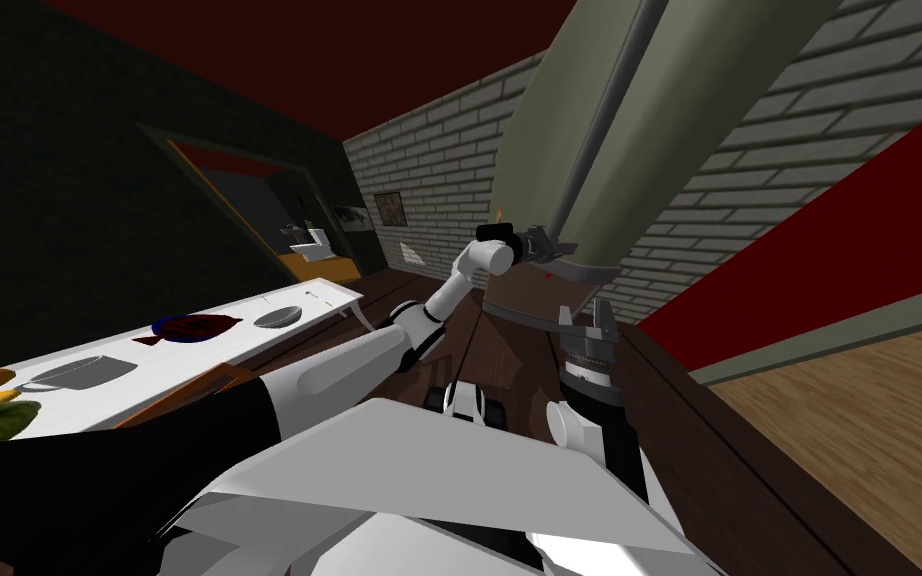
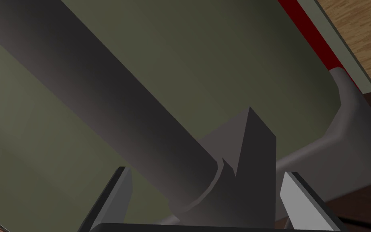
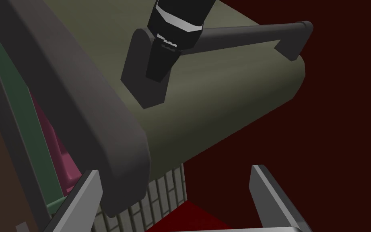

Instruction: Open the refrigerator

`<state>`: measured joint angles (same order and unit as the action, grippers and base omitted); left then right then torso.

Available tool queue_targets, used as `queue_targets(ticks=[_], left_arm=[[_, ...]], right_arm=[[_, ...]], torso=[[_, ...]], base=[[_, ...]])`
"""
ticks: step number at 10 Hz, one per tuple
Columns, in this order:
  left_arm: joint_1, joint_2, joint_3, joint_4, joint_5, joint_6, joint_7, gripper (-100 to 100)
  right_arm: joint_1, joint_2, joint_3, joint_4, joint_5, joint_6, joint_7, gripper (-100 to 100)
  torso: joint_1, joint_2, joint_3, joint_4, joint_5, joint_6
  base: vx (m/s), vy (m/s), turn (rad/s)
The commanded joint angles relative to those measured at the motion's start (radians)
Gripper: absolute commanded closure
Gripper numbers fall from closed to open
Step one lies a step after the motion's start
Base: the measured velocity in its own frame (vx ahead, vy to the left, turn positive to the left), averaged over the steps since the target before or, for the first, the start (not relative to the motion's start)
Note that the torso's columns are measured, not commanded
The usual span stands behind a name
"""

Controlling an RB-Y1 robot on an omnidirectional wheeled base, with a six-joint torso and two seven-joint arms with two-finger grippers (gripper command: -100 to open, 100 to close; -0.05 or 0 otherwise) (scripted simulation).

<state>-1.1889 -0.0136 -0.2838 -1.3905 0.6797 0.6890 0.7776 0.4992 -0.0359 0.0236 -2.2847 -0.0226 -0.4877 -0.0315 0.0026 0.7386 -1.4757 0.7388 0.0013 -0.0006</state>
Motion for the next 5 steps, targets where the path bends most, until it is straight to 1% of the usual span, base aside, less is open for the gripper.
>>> queue_targets(ticks=[1, 2, 3, 4, 5], left_arm=[[-0.021, -0.009, -0.018, -0.024, -0.069, 0.023, 0.079, -100], [-0.021, -0.009, -0.018, -0.024, -0.076, 0.023, 0.104, -100], [-0.030, -0.015, -0.030, -0.048, -0.120, 0.042, 0.138, -100], [-0.030, -0.015, -0.030, -0.048, -0.126, 0.042, 0.162, -100], [-0.039, -0.021, -0.042, -0.072, -0.170, 0.061, 0.194, -100]], right_arm=[[0.000, 0.000, 0.000, 0.000, 0.000, 0.000, 0.000, 0], [0.000, 0.000, 0.000, 0.000, 0.000, 0.000, 0.000, 0], [0.000, 0.000, 0.000, 0.000, 0.000, 0.000, 0.000, 0], [0.000, 0.000, 0.000, 0.000, 0.000, 0.000, 0.000, 0], [0.000, 0.000, 0.000, 0.000, 0.000, 0.000, 0.000, 0]], torso=[[-0.001, 0.000, -0.001, 0.000, 0.000, 0.000], [0.000, 0.000, -0.001, 0.002, 0.001, 0.000], [0.000, 0.000, -0.001, 0.002, 0.002, -0.001], [0.001, 0.000, -0.001, 0.003, 0.002, -0.001], [0.001, 0.001, -0.001, 0.004, 0.003, -0.002]], base=[[0.043, 0.043, -0.038], [0.038, 0.037, -0.028], [0.039, 0.037, -0.031], [0.036, 0.031, -0.030], [0.043, 0.038, -0.037]])
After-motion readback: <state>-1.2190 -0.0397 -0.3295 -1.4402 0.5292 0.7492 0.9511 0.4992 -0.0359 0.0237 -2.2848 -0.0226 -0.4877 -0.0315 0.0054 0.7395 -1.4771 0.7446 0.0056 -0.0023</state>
